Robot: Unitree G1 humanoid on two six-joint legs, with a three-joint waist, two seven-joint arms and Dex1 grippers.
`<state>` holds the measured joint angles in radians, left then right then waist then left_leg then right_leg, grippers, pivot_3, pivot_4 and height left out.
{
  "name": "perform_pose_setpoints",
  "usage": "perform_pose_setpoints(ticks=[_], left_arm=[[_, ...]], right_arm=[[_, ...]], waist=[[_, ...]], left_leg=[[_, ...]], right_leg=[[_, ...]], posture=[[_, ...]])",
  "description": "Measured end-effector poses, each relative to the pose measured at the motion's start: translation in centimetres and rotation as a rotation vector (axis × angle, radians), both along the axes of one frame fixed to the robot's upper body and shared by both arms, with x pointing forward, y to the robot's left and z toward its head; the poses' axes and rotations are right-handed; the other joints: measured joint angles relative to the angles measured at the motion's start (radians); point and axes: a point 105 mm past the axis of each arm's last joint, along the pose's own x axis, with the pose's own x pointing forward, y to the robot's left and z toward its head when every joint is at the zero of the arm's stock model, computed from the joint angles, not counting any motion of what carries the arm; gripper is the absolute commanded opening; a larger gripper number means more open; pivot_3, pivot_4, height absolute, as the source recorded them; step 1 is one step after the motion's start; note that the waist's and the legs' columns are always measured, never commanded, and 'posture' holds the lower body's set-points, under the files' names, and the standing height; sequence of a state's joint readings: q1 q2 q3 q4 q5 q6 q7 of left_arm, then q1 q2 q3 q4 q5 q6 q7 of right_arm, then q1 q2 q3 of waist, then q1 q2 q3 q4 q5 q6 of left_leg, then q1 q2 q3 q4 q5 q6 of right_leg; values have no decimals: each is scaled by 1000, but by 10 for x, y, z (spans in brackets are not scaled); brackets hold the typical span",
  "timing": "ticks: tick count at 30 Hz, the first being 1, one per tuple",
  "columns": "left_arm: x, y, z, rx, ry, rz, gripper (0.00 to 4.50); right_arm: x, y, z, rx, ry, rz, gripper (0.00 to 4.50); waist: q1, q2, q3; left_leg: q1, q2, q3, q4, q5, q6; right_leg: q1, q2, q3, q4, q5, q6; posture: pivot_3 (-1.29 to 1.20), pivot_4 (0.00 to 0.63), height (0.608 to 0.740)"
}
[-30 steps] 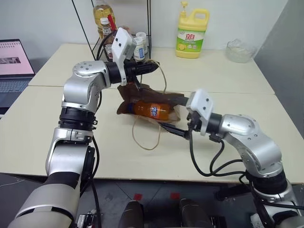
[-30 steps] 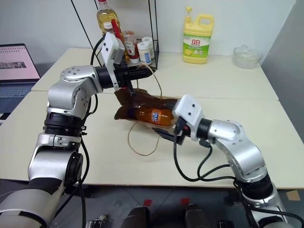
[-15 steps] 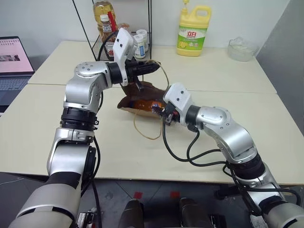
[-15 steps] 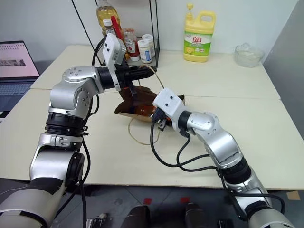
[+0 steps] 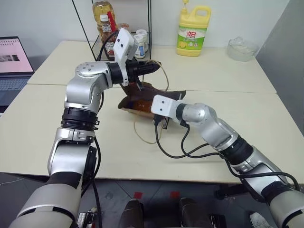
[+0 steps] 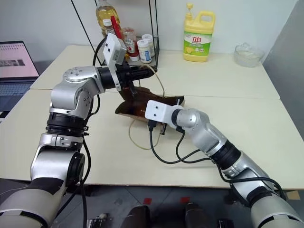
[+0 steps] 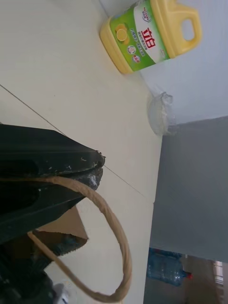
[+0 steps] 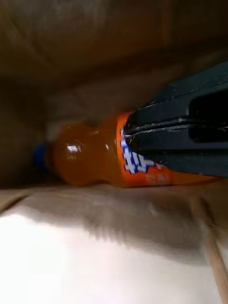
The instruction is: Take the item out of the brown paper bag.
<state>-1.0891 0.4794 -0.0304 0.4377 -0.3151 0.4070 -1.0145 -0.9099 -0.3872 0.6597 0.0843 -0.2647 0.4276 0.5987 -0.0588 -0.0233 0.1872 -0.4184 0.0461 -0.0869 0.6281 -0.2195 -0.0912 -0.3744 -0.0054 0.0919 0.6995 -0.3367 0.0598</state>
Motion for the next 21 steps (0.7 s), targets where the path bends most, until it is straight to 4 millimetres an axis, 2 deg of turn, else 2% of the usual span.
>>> perform_pose_setpoints(ticks=[5, 7, 15, 18, 21], left_arm=[[0, 0, 0, 0, 0, 1, 0], [0, 0, 0, 0, -3, 1, 0], [-2, 0, -3, 3, -2, 0, 0], [-3, 0, -2, 2, -9, -1, 0], [-3, -2, -2, -1, -11, -1, 0]], right_arm=[[3, 0, 2, -64, -40, 22, 15], [3, 0, 1, -70, -32, 23, 548], [0, 6, -5, -98, 16, 31, 3357], [2, 2, -11, -115, 43, 12, 4476], [4, -3, -15, -145, 47, -3, 4476]], waist=[[1, 0, 0], [1, 0, 0], [1, 0, 0], [2, 0, 0], [2, 0, 0]], left_leg=[[0, 0, 0, 0, 2, -3], [0, 0, 0, 0, 2, -3], [0, 0, 0, 0, 2, -3], [0, 0, 0, 0, 2, -3], [0, 0, 0, 0, 2, -3]], right_leg=[[0, 0, 0, 0, 0, 0], [0, 0, 0, 0, 0, 0], [0, 0, 0, 0, 0, 0], [0, 0, 0, 0, 0, 0], [0, 0, 0, 0, 0, 0]], posture=[[0, 150, 740], [0, 150, 740], [0, 150, 740], [0, 150, 740], [0, 150, 740]])
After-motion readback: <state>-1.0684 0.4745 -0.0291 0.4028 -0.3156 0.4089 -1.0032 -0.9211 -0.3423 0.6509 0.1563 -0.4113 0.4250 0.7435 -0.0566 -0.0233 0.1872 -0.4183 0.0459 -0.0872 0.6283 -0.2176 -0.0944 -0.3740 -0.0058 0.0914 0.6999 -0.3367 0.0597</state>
